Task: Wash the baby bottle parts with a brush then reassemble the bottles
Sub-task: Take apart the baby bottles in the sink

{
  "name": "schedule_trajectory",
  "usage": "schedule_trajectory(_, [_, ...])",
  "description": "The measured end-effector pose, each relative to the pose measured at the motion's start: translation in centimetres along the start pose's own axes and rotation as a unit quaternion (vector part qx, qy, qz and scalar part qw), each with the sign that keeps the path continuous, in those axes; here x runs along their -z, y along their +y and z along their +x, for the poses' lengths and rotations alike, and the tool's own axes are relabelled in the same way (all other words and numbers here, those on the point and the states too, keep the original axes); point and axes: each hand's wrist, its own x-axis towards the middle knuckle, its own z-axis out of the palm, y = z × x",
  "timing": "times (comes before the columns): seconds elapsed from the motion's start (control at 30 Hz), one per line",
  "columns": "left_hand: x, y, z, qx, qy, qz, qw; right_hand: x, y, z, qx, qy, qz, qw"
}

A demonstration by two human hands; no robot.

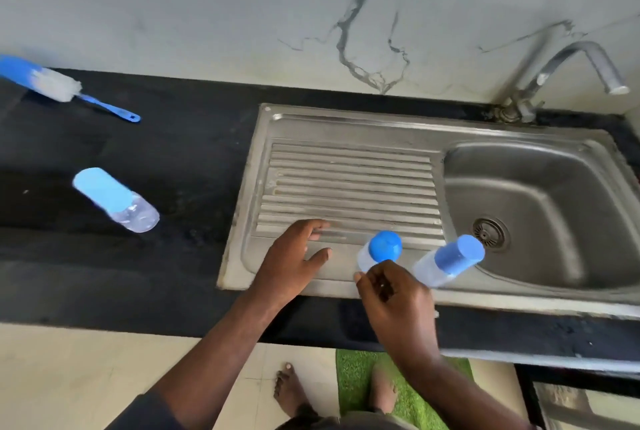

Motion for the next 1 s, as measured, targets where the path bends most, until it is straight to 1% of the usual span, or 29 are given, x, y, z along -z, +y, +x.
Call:
schedule_trajectory(0.1, [3.6, -2.0, -1.3, 0.052, 0.083, -0.024, 0.995, -4.5, -3.8, 1.4, 0.069, -0.055, 0.018, 0.996])
schedule_trajectory(0.17, [6.4, -3.6, -2.6, 0.086, 0.14, -0.031, 0.986, -7.7, -6.6, 2.4, 0.113, -0.092, 0.006, 0.989])
schedule_trajectory(0.3, [11.3, -5.9, -5.4, 0.155, 0.225, -0.015, 0.962, -13.1, -11.2, 3.9, 0.162, -0.144, -0.016, 0.976])
schedule_trajectory(0.37, [13.0, -6.5, -6.5, 0.18, 0.283, -0.002, 0.942, -15.3, -13.2, 4.6, 0.155, -0.186, -0.017, 0.97])
schedule_trajectory(0.47, [15.9, -7.9, -8.0, 0.221, 0.385, -0.002, 0.896, -18.8, -16.8, 5.8, 0.168, -0.247, 0.016, 0.954])
schedule_trajectory(0.53, [17.9, -9.3, -8.1, 0.243, 0.418, -0.037, 0.875, -21.1, -19.0, 6.9, 0.194, -0.279, 0.02, 0.94])
schedule_trajectory(0.57, [19.0, -10.1, -7.9, 0.25, 0.415, -0.06, 0.873, -22.1, -20.2, 7.5, 0.199, -0.296, 0.012, 0.934])
schedule_trajectory(0.63, [21.0, -11.2, -6.9, 0.251, 0.382, -0.075, 0.886, -24.0, -22.5, 8.3, 0.191, -0.33, -0.009, 0.925])
schedule_trajectory(0.73, [22.9, -11.4, -5.1, 0.212, 0.34, -0.06, 0.914, -26.2, -24.9, 9.1, 0.177, -0.373, -0.015, 0.911])
schedule_trajectory(0.8, [23.3, -10.6, -4.3, 0.183, 0.325, -0.039, 0.927, -26.5, -25.5, 9.4, 0.178, -0.389, -0.014, 0.904])
schedule_trajectory(0.9, [22.5, -9.5, -3.9, 0.144, 0.328, 0.002, 0.934, -24.9, -24.8, 9.7, 0.19, -0.358, -0.015, 0.914])
schedule_trajectory(1.0, [19.9, -8.2, -3.5, 0.115, 0.289, 0.014, 0.95, -21.3, -22.3, 10.0, 0.186, -0.324, -0.045, 0.926])
